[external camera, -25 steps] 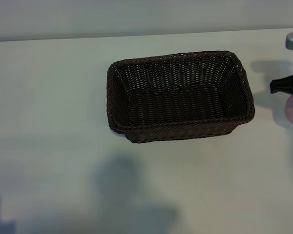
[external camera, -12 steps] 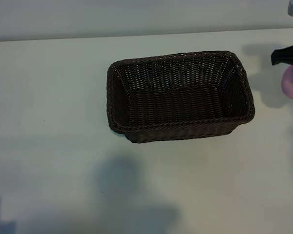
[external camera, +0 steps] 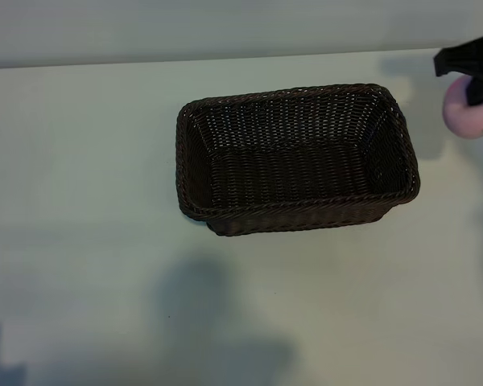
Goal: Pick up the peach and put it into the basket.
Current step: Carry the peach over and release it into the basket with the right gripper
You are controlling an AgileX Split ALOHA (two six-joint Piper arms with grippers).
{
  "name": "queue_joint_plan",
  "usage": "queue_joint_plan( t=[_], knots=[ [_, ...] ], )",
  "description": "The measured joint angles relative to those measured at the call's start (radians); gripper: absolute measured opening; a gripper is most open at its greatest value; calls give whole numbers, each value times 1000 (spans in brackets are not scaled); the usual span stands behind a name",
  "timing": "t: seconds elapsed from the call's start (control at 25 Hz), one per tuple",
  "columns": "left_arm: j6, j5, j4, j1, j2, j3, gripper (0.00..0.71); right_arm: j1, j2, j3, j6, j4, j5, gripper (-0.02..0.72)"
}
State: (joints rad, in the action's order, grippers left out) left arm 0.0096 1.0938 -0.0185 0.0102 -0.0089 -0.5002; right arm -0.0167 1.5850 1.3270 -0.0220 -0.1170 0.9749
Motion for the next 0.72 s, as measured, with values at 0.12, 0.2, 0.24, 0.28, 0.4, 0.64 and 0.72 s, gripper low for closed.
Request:
queue_joint_plan(
  t=[0.12,0.2,0.24,0.28,0.4,0.64,0.72],
  knots=[
    [0,0,0,0,0,0,592,-59,0,14,1,-5,1,41],
    [0,0,0,0,0,0,592,-107,0,18,0,-6,-1,41],
    [0,0,0,0,0,0,592,-128,0,18,-3,-7,-5,41],
    [0,0,0,0,0,0,592,-153,0,18,-7,-7,-7,41],
    [0,0,0,0,0,0,592,-216,0,18,-14,-9,-17,41],
    [0,0,0,0,0,0,592,-321,6,18,-18,-10,-67,41],
    [0,0,0,0,0,0,592,-347,23,18,-18,-12,-87,41]
  ],
)
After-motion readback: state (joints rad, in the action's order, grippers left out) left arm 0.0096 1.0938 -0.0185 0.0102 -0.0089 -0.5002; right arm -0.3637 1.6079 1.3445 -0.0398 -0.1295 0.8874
